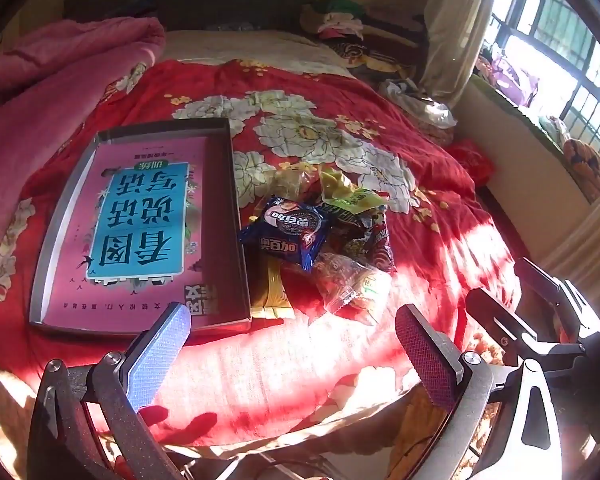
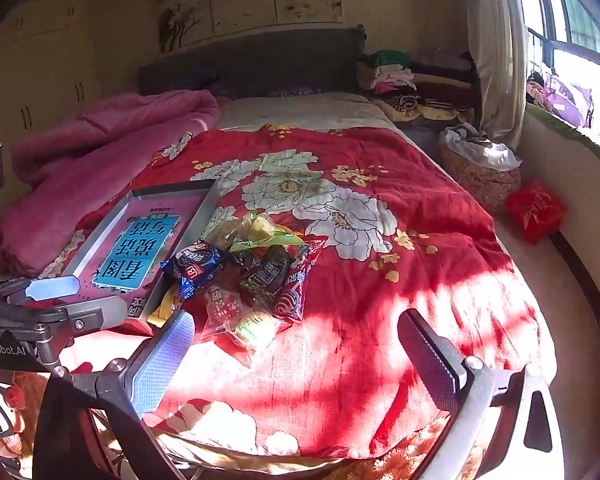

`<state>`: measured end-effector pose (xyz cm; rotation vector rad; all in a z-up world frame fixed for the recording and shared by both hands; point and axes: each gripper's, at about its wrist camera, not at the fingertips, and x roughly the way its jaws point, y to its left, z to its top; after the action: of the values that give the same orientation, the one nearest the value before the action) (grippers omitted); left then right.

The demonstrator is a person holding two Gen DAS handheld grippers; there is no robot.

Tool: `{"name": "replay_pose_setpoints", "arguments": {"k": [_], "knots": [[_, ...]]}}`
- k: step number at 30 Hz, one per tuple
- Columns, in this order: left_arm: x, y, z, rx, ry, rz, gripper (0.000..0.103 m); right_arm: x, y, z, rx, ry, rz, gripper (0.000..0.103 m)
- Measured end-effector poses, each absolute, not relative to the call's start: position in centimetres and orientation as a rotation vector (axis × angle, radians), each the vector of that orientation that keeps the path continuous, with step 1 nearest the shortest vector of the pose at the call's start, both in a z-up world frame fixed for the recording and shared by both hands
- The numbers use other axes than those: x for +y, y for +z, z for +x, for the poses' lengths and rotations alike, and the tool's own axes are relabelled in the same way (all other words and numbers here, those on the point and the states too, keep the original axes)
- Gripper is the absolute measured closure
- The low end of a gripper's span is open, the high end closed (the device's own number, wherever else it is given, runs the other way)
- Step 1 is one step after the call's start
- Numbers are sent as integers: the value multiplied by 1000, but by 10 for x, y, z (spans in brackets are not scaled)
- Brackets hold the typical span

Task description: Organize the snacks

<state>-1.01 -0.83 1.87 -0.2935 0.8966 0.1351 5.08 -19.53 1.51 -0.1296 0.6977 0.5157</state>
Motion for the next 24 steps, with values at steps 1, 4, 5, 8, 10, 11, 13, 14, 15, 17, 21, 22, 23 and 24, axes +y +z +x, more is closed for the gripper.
{"name": "replay_pose_setpoints", "arguments": {"k": [1,4,5,8,10,11,13,14,15,17,21,22,23,24], "knots": [[-10,17,-10,897,137,-291,1,-195,16,50,696,517,-130,0],[-11,17,-10,896,137,-291,1,-194,16,48,693,516,-133,0],[-11,17,-10,895,136,-292,1,-194,16,49,694,517,-132,0],[-12,18,-11,896,134,-294,1,-194,16,48,693,517,-133,0],[-12,18,-11,897,132,-294,1,-194,16,48,693,517,-132,0],[-12,18,-12,897,131,-295,1,-194,16,48,694,517,-133,0],[-12,19,-12,896,129,-295,1,-195,16,48,693,518,-131,0],[-13,19,-12,895,130,-294,1,-195,15,48,693,518,-133,0],[-12,19,-12,895,127,-296,1,-195,15,47,692,517,-136,0],[-12,20,-13,894,126,-296,1,-195,16,47,691,519,-137,0],[-12,20,-12,894,125,-299,1,-195,16,46,689,518,-140,0],[-12,20,-12,893,125,-299,1,-194,16,46,688,517,-143,0],[-12,20,-12,894,125,-299,1,-194,16,46,688,517,-142,0],[-12,20,-12,893,126,-299,1,-193,16,46,688,516,-143,0]]}}
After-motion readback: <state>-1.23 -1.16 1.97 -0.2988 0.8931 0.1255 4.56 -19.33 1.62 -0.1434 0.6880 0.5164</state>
